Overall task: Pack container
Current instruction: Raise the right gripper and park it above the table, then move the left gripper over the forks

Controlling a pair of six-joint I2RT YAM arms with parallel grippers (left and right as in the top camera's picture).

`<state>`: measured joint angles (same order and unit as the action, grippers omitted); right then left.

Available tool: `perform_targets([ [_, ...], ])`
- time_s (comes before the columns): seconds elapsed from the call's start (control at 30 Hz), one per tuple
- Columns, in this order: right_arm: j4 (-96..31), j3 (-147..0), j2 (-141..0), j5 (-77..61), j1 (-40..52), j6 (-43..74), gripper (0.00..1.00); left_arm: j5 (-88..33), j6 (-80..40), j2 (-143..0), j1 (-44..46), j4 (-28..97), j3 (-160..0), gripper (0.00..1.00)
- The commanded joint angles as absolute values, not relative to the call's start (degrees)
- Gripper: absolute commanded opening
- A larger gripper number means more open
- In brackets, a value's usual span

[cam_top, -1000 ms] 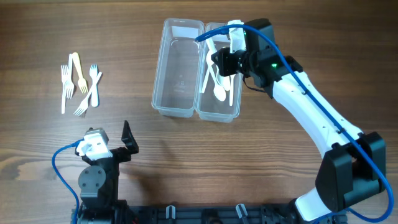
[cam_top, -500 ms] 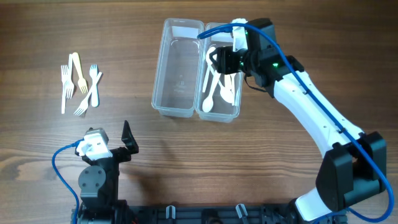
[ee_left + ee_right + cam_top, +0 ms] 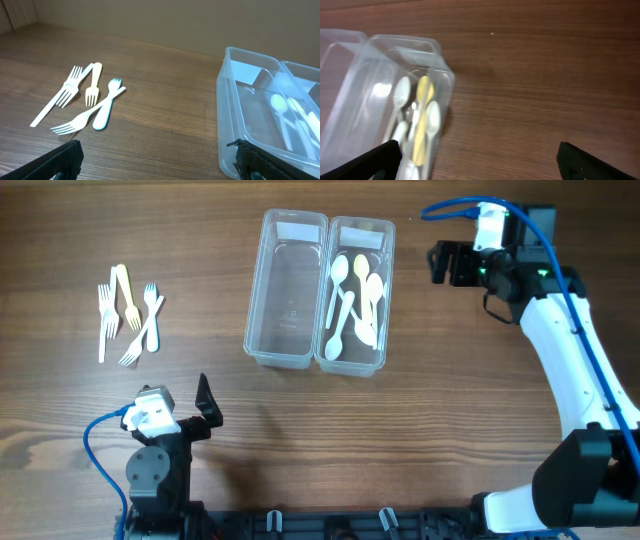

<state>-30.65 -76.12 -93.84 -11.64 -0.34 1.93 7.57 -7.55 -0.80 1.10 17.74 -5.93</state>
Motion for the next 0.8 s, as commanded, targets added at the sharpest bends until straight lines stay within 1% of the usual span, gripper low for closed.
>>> perform_targets([
  [0.0, -30.6, -76.2, -93.1, -9.8, -0.6, 0.1, 1.00, 7.1, -6.4, -0.4, 0.8, 17.6, -5.6, 1.00],
  [0.77, -30.6, -76.2, -93.2, -9.8, -0.6, 0.1, 1.00, 7.1, -6.4, -0.4, 0.8, 16.7, -5.6, 1.00],
])
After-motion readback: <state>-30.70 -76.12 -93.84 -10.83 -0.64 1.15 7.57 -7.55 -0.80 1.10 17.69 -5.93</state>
